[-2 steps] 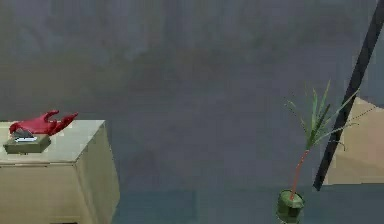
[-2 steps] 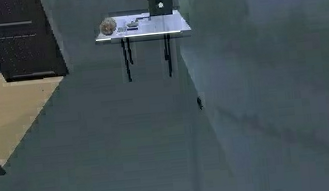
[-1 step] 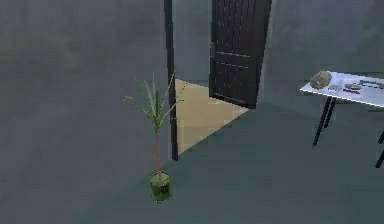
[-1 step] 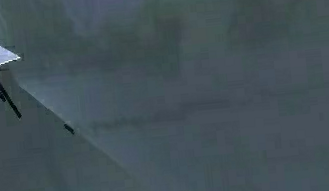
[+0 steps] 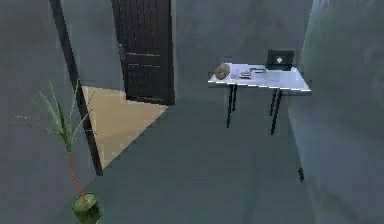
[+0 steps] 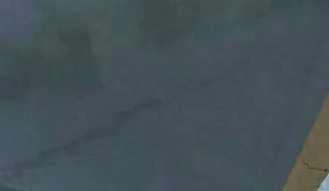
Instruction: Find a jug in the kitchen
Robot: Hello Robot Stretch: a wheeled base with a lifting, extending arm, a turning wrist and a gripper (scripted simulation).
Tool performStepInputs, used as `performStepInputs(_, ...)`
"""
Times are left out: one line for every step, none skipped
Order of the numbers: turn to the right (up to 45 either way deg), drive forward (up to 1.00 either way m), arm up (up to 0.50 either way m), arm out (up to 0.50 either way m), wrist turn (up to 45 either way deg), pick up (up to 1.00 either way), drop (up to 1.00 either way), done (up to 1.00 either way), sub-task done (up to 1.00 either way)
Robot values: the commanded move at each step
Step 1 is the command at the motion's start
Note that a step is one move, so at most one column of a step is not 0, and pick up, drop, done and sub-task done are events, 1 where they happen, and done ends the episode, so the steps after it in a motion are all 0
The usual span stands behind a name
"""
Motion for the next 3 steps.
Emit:
performStepInputs(0.0,1.00,0.00,0.00,0.0,0.00,0.00,0.00,0.00)
performStepInputs(24.0,0.00,0.00,0.00,0.0,0.00,0.00,0.00,0.00)
performStepInputs(0.0,0.05,0.00,0.00,0.0,0.00,0.00,0.00,0.00)
